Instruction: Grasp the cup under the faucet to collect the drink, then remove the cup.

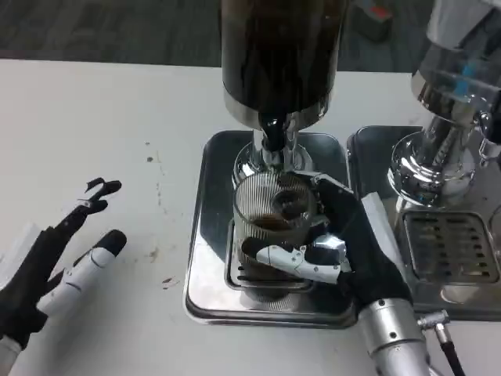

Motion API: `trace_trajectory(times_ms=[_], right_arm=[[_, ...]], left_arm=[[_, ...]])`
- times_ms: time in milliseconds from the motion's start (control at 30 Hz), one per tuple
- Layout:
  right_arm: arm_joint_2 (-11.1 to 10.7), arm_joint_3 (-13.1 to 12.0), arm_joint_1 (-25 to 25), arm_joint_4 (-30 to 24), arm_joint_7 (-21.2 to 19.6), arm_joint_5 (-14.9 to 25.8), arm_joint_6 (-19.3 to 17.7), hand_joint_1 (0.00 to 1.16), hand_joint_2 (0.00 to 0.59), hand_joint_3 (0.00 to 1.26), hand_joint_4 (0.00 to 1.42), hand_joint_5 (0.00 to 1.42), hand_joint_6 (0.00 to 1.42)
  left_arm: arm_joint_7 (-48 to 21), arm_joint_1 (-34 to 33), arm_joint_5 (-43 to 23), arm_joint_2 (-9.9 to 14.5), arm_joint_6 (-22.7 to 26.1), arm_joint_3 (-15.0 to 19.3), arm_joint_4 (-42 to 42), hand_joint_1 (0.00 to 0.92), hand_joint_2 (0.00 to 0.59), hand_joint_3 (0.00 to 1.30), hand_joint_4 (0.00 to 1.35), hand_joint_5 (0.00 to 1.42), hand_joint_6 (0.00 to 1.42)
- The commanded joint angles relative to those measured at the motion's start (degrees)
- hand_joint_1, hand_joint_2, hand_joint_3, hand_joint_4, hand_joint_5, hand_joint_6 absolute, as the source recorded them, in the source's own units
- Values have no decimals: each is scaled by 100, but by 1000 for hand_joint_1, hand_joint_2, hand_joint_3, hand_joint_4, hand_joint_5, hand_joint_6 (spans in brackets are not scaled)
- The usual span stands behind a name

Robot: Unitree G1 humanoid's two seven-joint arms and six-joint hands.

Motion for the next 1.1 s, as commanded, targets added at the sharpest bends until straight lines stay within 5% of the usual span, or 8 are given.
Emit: trace_trajectory(times_ms=[33,467,1100], right_arm=[[-126,87,42,-379,82,-179,107,1059,219,447,530,619,849],[-275,40,439,-895,279,-93,273,1044,217,447,530,636,856],[-387,90,1124,-1671,394,7,185,1032,233,459,541,651,876]], left_arm=[[192,-16,198,13,-89,-50,31,0,167,147,0,121,0],[1013,169,1183,243,-46,-164,-355,0,163,141,0,103,0],[1871,1166,2926,1117,552,-242,-1996,0,125,0,0,0,0]])
